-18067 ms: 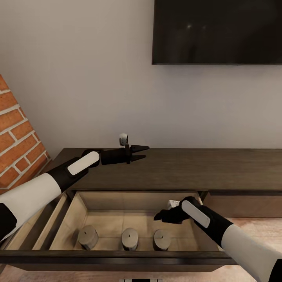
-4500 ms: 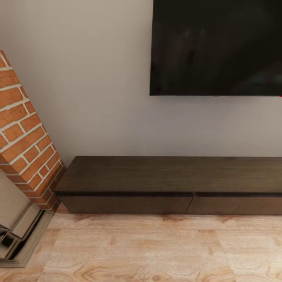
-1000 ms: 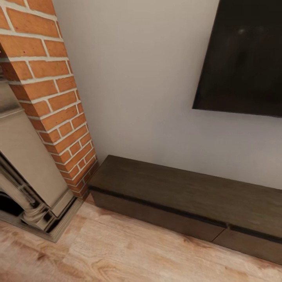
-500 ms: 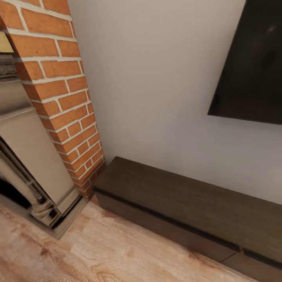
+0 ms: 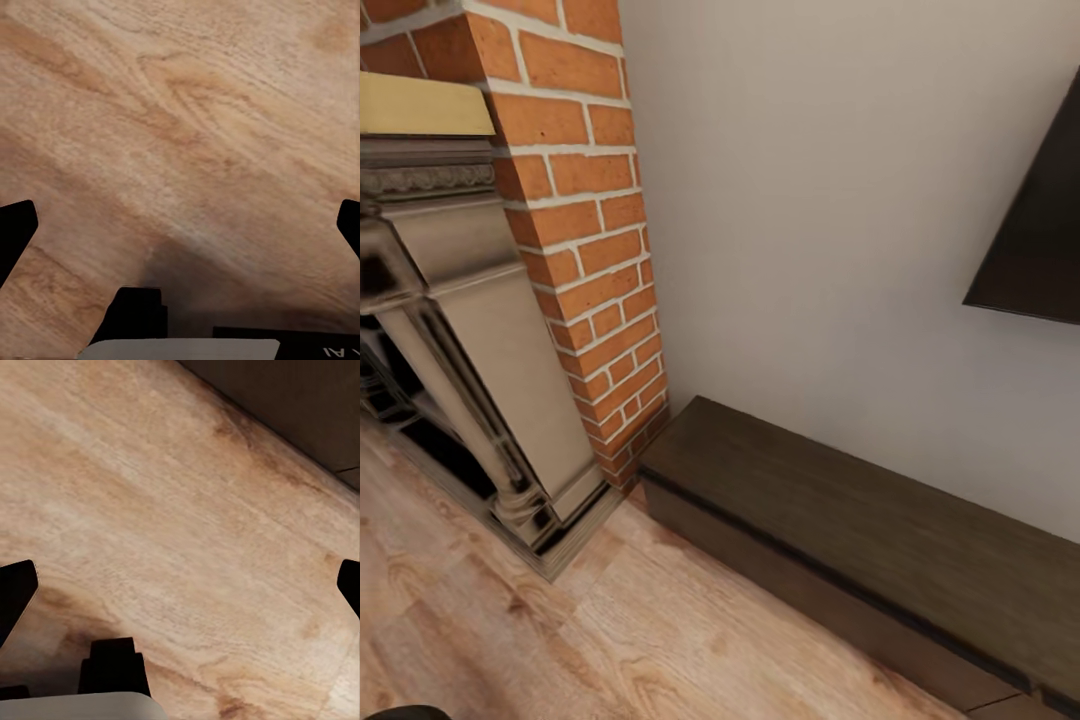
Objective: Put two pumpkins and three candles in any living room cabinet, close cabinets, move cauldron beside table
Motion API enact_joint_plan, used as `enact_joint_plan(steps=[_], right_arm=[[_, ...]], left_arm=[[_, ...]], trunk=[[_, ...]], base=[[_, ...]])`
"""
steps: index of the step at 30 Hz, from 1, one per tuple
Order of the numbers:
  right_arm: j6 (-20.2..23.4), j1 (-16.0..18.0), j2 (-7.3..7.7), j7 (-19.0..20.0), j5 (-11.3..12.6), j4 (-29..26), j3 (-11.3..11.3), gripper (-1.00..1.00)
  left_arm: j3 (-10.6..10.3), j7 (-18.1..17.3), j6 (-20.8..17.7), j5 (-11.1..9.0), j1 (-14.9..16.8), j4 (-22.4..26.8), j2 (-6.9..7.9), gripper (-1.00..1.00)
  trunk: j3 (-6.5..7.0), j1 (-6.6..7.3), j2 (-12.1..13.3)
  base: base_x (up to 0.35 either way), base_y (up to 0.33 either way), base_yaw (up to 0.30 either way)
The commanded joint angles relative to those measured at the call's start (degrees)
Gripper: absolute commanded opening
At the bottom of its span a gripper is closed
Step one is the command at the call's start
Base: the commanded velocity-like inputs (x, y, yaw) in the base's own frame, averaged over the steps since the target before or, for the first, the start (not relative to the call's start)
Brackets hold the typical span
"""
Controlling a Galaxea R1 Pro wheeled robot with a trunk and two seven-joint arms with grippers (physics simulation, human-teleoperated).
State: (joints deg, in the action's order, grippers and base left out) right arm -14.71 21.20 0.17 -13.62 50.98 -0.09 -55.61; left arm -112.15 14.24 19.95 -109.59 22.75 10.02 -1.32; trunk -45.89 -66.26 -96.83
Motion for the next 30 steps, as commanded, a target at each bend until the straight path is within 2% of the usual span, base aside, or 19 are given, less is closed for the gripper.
enact_joint_plan(steps=[1, 7, 12, 15, 17, 20, 22, 28, 30], right_arm=[[0.0, 0.0, 0.00, 0.0, 0.0, 0.0, 0.0, 1.00], [-0.1, 0.0, -0.04, -0.1, 0.0, 0.0, 0.0, 1.00], [-0.3, 0.0, 0.06, -0.9, 0.2, 0.2, 0.1, 1.00], [-0.3, 0.0, -0.01, -4.2, 0.2, 0.1, 0.1, 1.00], [-0.3, 0.0, -0.31, -7.3, 0.2, 0.0, 0.2, 1.00], [-0.3, 0.0, -1.02, -8.7, 0.3, 0.1, 0.2, 1.00], [-0.3, 0.0, -1.12, -8.8, 0.3, 0.2, 0.2, 1.00], [-0.5, 0.0, -0.89, -9.0, -0.5, -0.1, 0.0, 1.00], [-0.5, 0.0, -1.74, -8.9, -0.7, -0.4, 0.0, 1.00]], left_arm=[[0.0, 0.0, 0.0, 0.0, 0.0, 0.0, 0.00, 1.00], [0.0, 0.0, 0.0, 0.0, 0.0, 0.0, 0.02, 1.00], [0.2, 0.5, 0.0, -0.3, 0.0, -0.6, 0.64, 1.00], [0.7, 0.7, 0.1, -2.3, 0.0, -4.2, 0.76, 1.00], [2.0, 0.6, 0.1, -5.4, 0.0, -6.2, 0.80, 1.00], [2.5, 0.6, 0.2, -7.3, 0.0, -7.1, 0.84, 1.00], [2.7, 0.6, 0.2, -7.6, 0.0, -7.3, 0.87, 1.00], [3.2, 0.6, 0.2, -8.0, 0.0, -11.5, 2.80, 1.00], [3.1, 0.4, 0.1, -7.8, 0.0, -11.5, 2.26, 1.00]], trunk=[[0.00, 0.00, 0.0], [0.00, 0.00, 0.0], [0.00, 0.00, 0.0], [0.00, 0.00, 0.0], [0.00, 0.00, 0.0], [0.00, 0.00, 0.0], [0.00, 0.00, 0.0], [0.00, 0.00, 0.0], [0.00, 0.00, 0.0]], base=[[0.000, 0.000, 0.286], [0.000, 0.000, 0.286], [0.000, 0.000, 0.288], [0.000, 0.000, 0.289], [0.000, 0.000, 0.289], [0.000, 0.000, 0.289], [0.000, 0.000, 0.289], [0.000, 0.000, 0.289], [0.000, 0.000, 0.289]])
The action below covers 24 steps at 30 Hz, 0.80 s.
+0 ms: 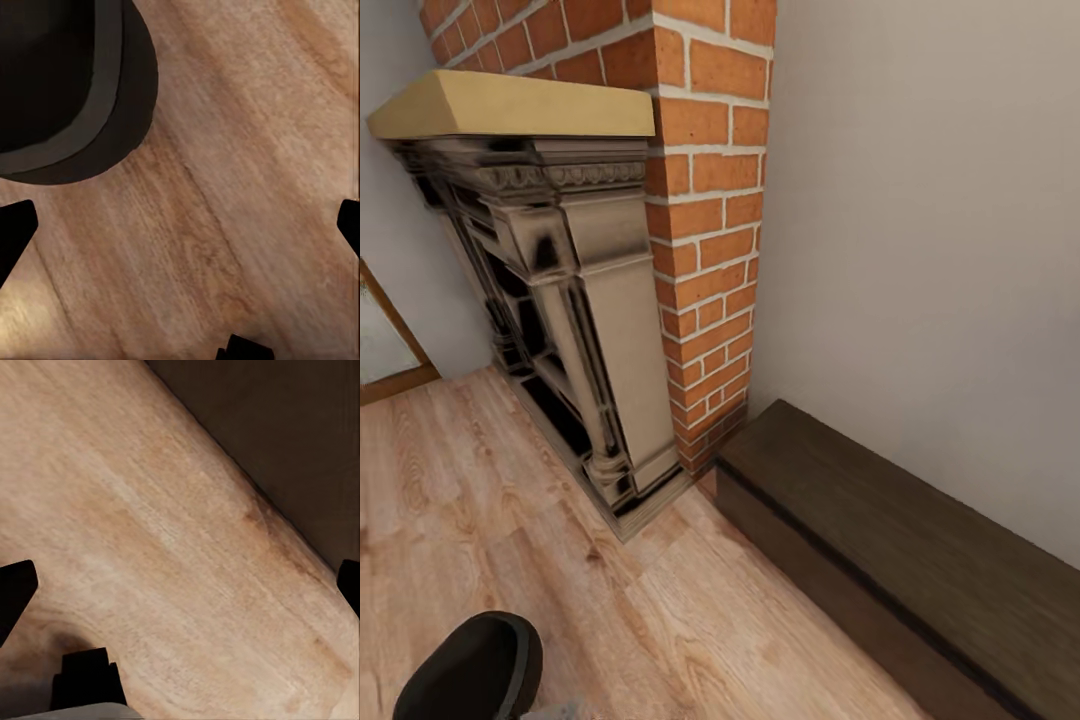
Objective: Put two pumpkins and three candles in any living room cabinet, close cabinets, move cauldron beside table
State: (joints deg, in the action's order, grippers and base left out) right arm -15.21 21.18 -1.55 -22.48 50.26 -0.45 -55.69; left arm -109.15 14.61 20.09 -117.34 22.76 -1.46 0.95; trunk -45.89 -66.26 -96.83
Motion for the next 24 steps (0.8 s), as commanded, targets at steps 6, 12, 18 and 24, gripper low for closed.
enact_joint_plan(steps=[6, 12, 18, 24], right_arm=[[0.0, 0.0, -0.28, 0.2, 0.7, 0.2, 0.1, 1.00], [0.1, -0.1, -0.61, 0.2, 0.9, 0.5, 0.1, 1.00], [0.4, -1.9, -1.01, 0.3, 0.8, 0.2, 0.1, 1.00], [0.2, -3.0, -2.59, 0.3, 0.8, 0.5, 0.1, 1.00]], left_arm=[[-0.1, -0.2, -0.7, 0.1, 0.0, 1.2, -0.25, 1.00], [-0.1, -0.3, -0.8, 0.0, -0.6, 2.8, -0.31, 1.00], [-0.1, -0.4, -0.7, 0.0, -0.7, 6.8, -0.50, 1.00], [-0.1, -0.1, -0.7, 0.0, -1.0, 7.5, 0.21, 1.00]], trunk=[[0.00, 0.00, 0.0], [0.00, 0.00, 0.0], [0.00, 0.00, 0.0], [0.00, 0.00, 0.0]], base=[[0.000, 0.000, 0.289], [0.000, 0.000, 0.289], [0.000, 0.000, 0.289], [0.000, 0.000, 0.289]])
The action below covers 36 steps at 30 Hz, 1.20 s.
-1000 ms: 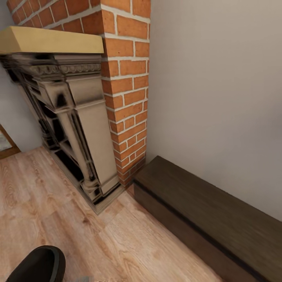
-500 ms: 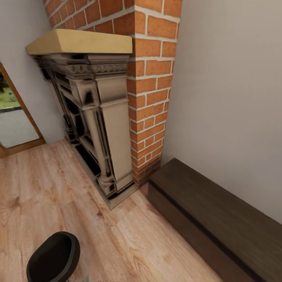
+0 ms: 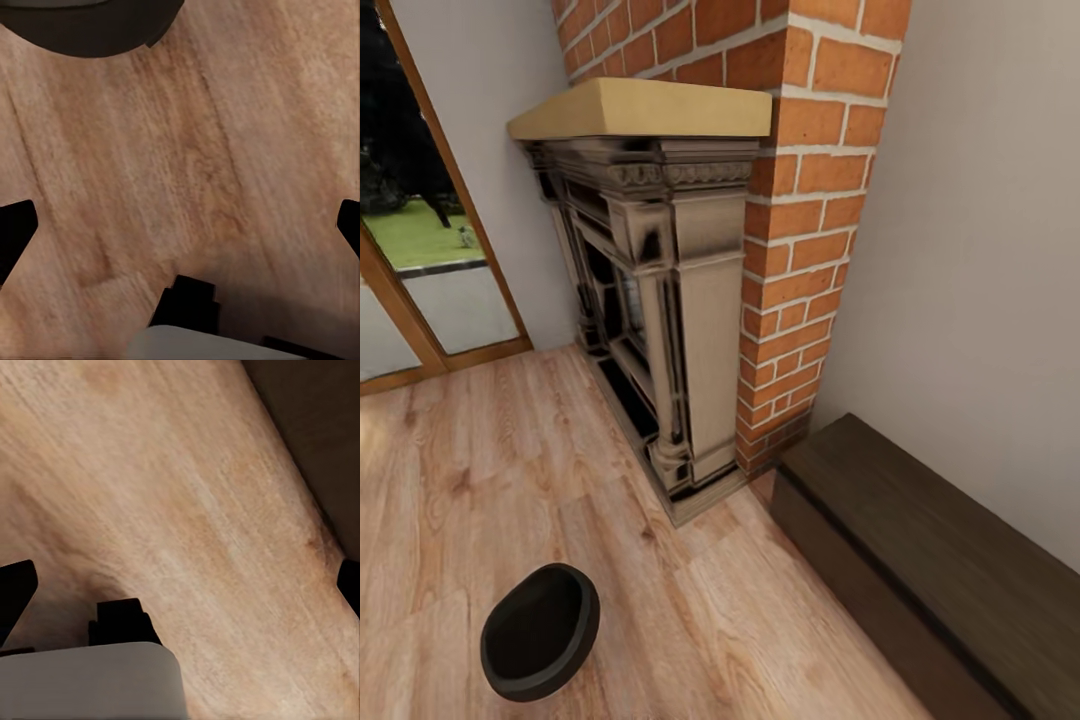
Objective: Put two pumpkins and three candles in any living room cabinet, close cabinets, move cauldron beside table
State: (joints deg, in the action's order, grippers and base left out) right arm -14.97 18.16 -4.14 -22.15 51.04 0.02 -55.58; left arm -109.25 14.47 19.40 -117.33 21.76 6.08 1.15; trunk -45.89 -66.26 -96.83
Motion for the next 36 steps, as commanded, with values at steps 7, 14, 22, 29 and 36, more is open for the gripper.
enact_joint_plan(steps=[7, 14, 22, 29, 36], right_arm=[[-0.1, -0.1, 0.25, 0.0, -0.3, 0.1, 0.0, 1.00], [-0.2, -0.1, 0.45, -0.1, -0.1, 0.1, 0.0, 1.00], [-0.2, -0.1, 0.46, -0.2, -0.1, 0.1, 0.0, 1.00], [-0.2, -0.1, 0.46, -0.2, -0.1, 0.1, 0.0, 1.00], [-0.2, -0.1, 0.49, -0.2, -0.2, 0.1, 0.0, 1.00]], left_arm=[[0.0, -0.1, 0.0, 0.0, -0.3, 0.1, -0.04, 1.00], [0.0, 0.1, 0.0, 0.0, -0.5, 0.1, -0.08, 1.00], [0.0, 0.2, 0.0, 0.0, -0.6, 0.1, -0.04, 1.00], [0.0, 0.2, 0.0, 0.0, -0.7, 0.2, -0.07, 1.00], [0.0, 0.2, 0.0, 0.0, -0.7, 0.1, -0.05, 1.00]], trunk=[[0.00, 0.00, 0.0], [0.00, 0.00, 0.0], [-0.12, 0.00, 0.0], [-0.30, 0.00, 0.0], [-0.50, 0.00, 0.0]], base=[[0.000, 0.000, 0.289], [0.000, 0.000, 0.289], [0.000, 0.000, 0.289], [0.000, 0.000, 0.289], [0.000, 0.000, 0.289]])
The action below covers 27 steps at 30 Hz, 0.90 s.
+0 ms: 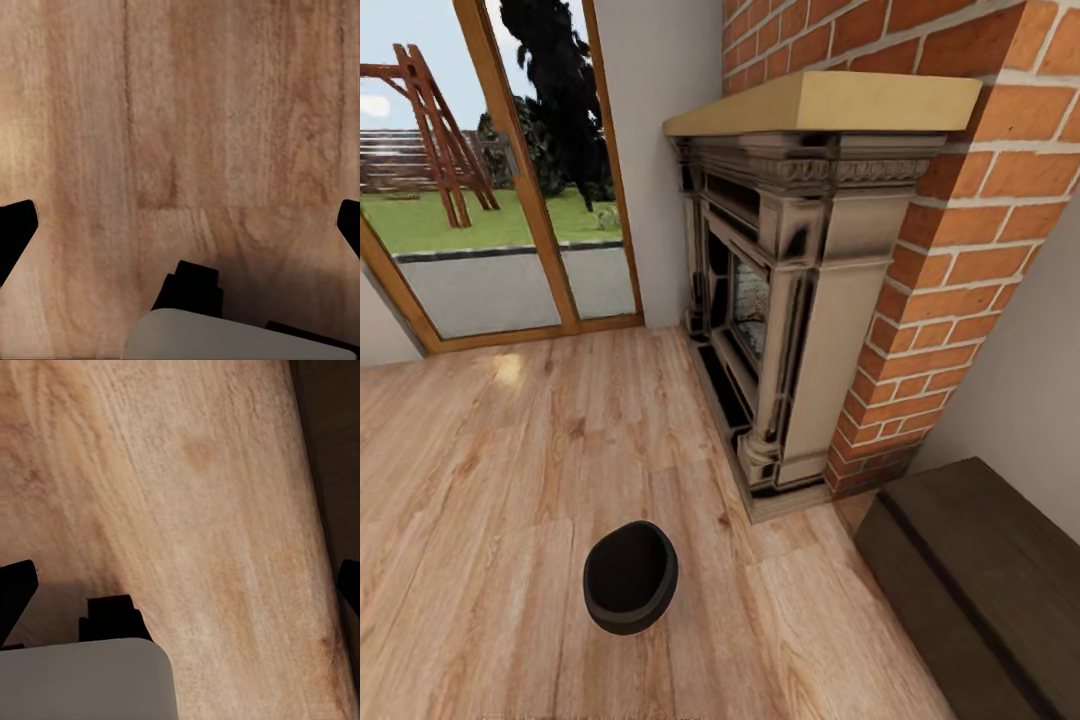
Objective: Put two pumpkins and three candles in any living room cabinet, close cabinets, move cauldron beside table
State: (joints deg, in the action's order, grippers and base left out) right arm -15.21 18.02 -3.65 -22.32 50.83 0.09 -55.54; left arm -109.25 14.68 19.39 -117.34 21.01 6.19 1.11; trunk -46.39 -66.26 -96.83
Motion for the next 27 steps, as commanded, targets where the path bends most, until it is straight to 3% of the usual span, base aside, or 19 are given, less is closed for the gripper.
enact_joint_plan(steps=[1, 27], right_arm=[[0.0, 0.0, 0.00, 0.0, -0.1, 0.0, 0.0, 1.00], [0.0, 0.0, -0.02, 0.0, -0.5, 0.0, -0.1, 1.00]], left_arm=[[0.0, 0.0, 0.0, 0.0, 0.0, 0.0, -0.02, 1.00], [0.0, 0.0, 0.0, 0.0, 0.0, 0.0, -0.11, 1.00]], trunk=[[-0.03, 0.00, 0.0], [-0.91, 0.00, 0.0]], base=[[0.000, 0.000, 0.289], [0.013, 0.009, 0.284]])
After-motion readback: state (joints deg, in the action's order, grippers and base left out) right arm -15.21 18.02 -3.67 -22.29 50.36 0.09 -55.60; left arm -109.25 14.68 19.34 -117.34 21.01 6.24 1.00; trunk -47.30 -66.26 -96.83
